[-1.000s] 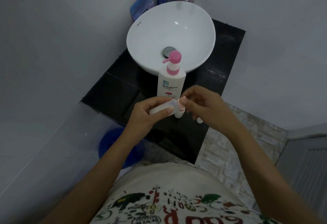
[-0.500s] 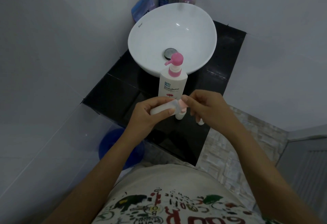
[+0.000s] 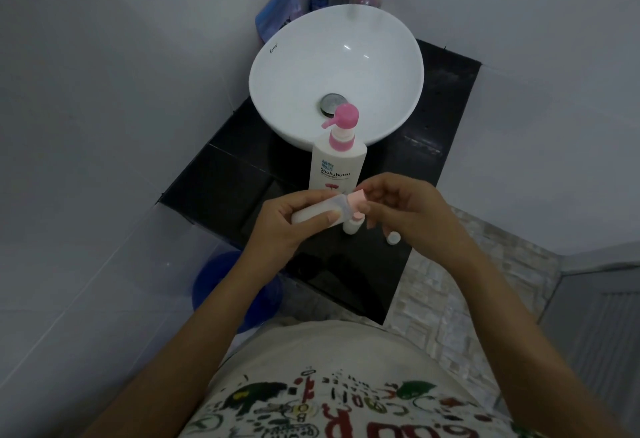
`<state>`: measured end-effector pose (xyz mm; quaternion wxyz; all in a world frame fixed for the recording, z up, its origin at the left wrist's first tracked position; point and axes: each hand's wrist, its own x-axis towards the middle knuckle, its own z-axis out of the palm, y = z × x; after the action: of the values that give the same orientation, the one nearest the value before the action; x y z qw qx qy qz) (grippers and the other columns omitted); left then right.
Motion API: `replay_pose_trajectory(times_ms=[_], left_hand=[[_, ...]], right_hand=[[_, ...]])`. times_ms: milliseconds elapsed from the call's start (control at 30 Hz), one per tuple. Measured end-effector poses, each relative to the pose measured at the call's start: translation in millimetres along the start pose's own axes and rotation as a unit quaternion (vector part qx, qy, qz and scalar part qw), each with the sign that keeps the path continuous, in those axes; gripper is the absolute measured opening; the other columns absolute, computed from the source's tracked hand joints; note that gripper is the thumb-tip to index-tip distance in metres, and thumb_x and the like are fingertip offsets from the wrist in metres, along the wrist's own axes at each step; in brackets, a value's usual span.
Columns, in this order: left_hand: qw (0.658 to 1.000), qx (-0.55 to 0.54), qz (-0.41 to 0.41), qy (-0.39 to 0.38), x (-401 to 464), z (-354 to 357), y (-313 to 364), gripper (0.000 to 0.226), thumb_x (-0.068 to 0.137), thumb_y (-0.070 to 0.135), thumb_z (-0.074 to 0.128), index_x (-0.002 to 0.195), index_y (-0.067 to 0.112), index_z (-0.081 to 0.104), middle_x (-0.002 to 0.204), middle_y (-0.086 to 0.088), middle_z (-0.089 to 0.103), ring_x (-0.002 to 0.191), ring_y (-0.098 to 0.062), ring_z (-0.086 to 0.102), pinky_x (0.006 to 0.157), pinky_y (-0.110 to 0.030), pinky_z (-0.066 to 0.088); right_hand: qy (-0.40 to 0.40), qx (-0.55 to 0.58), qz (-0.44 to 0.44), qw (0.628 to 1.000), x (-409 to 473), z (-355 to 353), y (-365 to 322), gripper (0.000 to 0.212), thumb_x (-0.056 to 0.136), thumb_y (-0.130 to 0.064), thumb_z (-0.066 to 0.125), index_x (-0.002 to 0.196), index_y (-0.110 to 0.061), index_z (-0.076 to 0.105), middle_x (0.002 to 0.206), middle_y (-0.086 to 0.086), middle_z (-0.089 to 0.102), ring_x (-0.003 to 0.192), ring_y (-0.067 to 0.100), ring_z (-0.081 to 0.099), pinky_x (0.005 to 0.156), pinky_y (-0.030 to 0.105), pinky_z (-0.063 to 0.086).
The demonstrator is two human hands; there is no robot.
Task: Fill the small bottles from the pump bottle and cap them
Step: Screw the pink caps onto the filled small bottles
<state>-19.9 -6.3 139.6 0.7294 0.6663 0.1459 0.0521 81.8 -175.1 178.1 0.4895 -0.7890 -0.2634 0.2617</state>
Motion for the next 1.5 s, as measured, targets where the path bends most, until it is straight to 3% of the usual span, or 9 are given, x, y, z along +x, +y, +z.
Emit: replay_pose_trajectory(times_ms=[233,400,500,633,800,933,1100,1333,1500], left_hand=[[0.999,0.036,0.019,0.007,3,-1,-10,0.029,0.079,0.006,0.07,0.108,0.009,0.068,0.107,0.003,0.07,0.103,-0.005,0.064,0.08,-0.015,0.052],[0.998,0.063,0.013,-0.01,7,-6,-19,0.041,0.074,0.014,0.075,0.114,0.009,0.066,0.116,0.0,0.067,0.11,-0.01,0.062,0.087,-0.021,0.052],[0.993,0.111,0.015,0.049,10,-17,-25,0.043,0.071,0.018,0.078,0.112,0.014,0.067,0.112,0.003,0.068,0.102,-0.009,0.063,0.091,-0.018,0.049],[0.98,0.129,0.017,0.149,12,-33,-41,0.031,0.074,0.016,0.077,0.104,0.014,0.069,0.102,0.001,0.069,0.095,-0.009,0.064,0.082,-0.011,0.049],[0.977,0.155,-0.028,0.141,16,-41,-74,0.032,0.073,0.016,0.079,0.103,0.015,0.069,0.102,0.002,0.069,0.096,-0.015,0.063,0.086,-0.028,0.052],[0.976,0.174,-0.046,0.118,22,-40,-92,0.034,0.071,0.015,0.081,0.103,0.019,0.067,0.102,0.001,0.068,0.097,-0.016,0.062,0.085,-0.024,0.05],[0.971,0.209,-0.044,0.105,32,-43,-107,0.039,0.069,0.013,0.082,0.103,0.021,0.066,0.107,-0.006,0.066,0.099,-0.02,0.062,0.087,-0.029,0.052],[0.967,0.24,-0.062,0.066,52,-39,-118,0.057,0.065,0.011,0.085,0.117,0.015,0.062,0.114,-0.006,0.061,0.1,-0.016,0.059,0.08,-0.014,0.045],[0.962,0.264,-0.06,0.046,59,-34,-122,0.058,0.063,0.01,0.086,0.116,0.013,0.062,0.114,-0.007,0.062,0.102,-0.017,0.059,0.09,-0.028,0.049]], right_hand=[[0.055,0.035,0.034,0.997,-2,16,8,0.013,0.09,-0.02,0.059,0.098,-0.013,0.065,0.067,0.005,0.065,0.046,0.008,0.053,0.045,0.014,0.044],[0.08,-0.082,-0.029,0.993,-2,15,10,0.013,0.088,-0.022,0.062,0.101,-0.021,0.065,0.087,-0.005,0.065,0.074,0.005,0.06,0.065,0.011,0.049],[0.075,-0.236,-0.079,0.966,6,10,15,0.02,0.089,-0.024,0.06,0.107,-0.017,0.064,0.094,-0.004,0.062,0.08,0.008,0.057,0.072,0.018,0.049],[0.048,-0.389,-0.118,0.912,23,16,30,0.024,0.09,-0.023,0.058,0.112,-0.014,0.064,0.103,0.003,0.064,0.094,0.019,0.056,0.071,0.031,0.047],[-0.017,-0.488,-0.143,0.861,45,33,50,0.026,0.091,-0.022,0.053,0.113,-0.013,0.063,0.106,0.005,0.066,0.1,0.022,0.053,0.072,0.027,0.036],[-0.047,-0.527,-0.145,0.836,58,42,63,0.028,0.09,-0.021,0.055,0.114,-0.011,0.062,0.11,0.008,0.066,0.104,0.025,0.052,0.077,0.03,0.034],[-0.07,-0.533,-0.128,0.833,65,52,69,0.029,0.093,-0.022,0.047,0.116,-0.011,0.061,0.11,0.007,0.066,0.109,0.025,0.049,0.084,0.032,0.035],[-0.056,-0.548,-0.117,0.827,68,58,75,0.033,0.092,-0.031,0.05,0.117,-0.014,0.06,0.109,0.006,0.067,0.109,0.024,0.048,0.084,0.031,0.033],[-0.022,-0.503,-0.11,0.857,62,54,77,0.043,0.088,-0.036,0.057,0.126,-0.016,0.055,0.114,0.007,0.064,0.108,0.024,0.05,0.084,0.032,0.034]])
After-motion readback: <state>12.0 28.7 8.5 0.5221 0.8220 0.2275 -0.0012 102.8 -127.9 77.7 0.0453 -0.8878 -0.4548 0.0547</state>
